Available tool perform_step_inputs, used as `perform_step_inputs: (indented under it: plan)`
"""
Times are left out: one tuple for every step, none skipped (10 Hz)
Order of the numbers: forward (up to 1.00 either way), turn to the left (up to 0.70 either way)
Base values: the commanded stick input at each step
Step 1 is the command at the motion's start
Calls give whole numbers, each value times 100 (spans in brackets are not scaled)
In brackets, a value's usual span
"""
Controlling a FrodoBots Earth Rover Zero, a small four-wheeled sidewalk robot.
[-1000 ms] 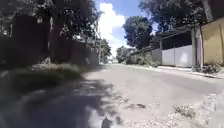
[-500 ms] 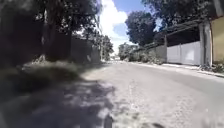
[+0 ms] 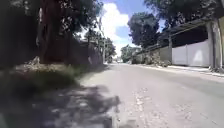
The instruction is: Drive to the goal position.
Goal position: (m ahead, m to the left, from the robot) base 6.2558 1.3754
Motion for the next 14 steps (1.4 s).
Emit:
perform_step_inputs:
  plan:
    - [100,1]
    - [100,-8]
    - [100,-10]
    - [100,-7]
    - [100,-4]
    - [100,-2]
    - [100,1]
    - [100,1]
    - [100,1]
    - [100,1]
    - [100,1]
    - [100,1]
    - [100,1]
    - [100,1]
